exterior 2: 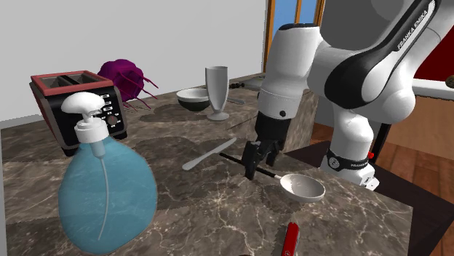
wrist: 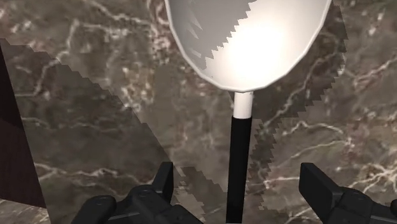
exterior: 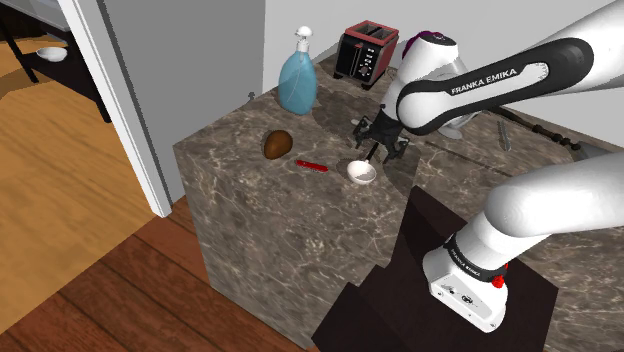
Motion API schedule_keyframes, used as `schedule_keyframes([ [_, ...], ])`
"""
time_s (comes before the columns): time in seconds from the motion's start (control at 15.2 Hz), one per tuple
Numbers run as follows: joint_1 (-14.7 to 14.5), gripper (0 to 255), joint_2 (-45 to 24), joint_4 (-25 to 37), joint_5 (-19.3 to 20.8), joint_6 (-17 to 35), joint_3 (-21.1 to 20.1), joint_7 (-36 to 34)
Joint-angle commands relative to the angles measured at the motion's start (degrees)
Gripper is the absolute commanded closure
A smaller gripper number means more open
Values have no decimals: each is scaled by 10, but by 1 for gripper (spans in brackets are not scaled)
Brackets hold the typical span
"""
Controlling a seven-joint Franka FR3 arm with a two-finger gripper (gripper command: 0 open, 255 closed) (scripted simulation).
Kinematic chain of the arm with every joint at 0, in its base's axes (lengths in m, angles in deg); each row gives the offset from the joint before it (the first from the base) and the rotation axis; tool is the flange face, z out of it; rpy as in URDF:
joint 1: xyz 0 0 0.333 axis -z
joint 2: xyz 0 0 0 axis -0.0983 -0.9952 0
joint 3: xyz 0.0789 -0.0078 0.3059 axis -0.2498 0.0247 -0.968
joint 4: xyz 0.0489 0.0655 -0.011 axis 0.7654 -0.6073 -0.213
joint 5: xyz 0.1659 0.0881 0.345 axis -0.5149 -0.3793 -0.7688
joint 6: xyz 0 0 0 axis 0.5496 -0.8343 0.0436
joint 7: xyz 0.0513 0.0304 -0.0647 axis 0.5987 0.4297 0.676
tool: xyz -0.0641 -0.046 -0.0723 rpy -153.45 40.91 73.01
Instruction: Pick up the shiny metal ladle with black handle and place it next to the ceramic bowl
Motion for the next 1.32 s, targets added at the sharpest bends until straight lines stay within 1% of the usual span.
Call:
schedule_keyframes([
  [0.0,1,0,-3,0,0,3,-1,0],
  [0.26,1,0,-3,0,0,3,-1,0],
  [0.33,1,255,-3,0,0,3,-1,0],
  [0.92,0,255,-3,0,0,3,-1,-1],
  [1.25,-3,255,34,19,2,-53,11,4],
])
